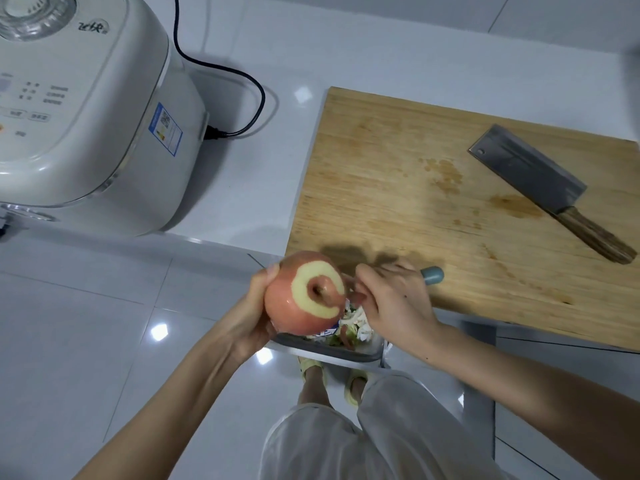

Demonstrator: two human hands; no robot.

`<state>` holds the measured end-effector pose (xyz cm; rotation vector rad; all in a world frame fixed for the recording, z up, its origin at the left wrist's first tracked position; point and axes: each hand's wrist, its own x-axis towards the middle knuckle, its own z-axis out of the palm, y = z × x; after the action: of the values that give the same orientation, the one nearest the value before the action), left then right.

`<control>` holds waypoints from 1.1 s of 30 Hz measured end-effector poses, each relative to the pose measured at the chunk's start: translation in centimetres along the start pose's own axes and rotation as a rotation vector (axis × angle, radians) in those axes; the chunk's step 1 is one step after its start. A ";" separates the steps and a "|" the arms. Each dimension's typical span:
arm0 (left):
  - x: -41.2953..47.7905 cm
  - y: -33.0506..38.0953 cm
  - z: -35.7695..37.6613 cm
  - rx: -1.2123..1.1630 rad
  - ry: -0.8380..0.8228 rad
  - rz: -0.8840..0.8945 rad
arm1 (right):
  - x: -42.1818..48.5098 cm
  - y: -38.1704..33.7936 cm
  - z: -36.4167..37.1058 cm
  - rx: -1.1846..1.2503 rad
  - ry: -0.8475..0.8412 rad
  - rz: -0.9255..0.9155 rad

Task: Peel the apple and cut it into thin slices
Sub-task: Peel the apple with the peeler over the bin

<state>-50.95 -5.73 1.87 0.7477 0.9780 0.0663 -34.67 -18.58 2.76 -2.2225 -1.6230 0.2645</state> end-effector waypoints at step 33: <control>0.2 0.8 -0.4 -0.002 -0.070 -0.281 | 0.2 0.2 1.3 0.193 0.200 -0.062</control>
<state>-50.95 -4.83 2.03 0.6004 1.0070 -0.2026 -34.94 -18.24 1.50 -1.9832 -1.4902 0.1686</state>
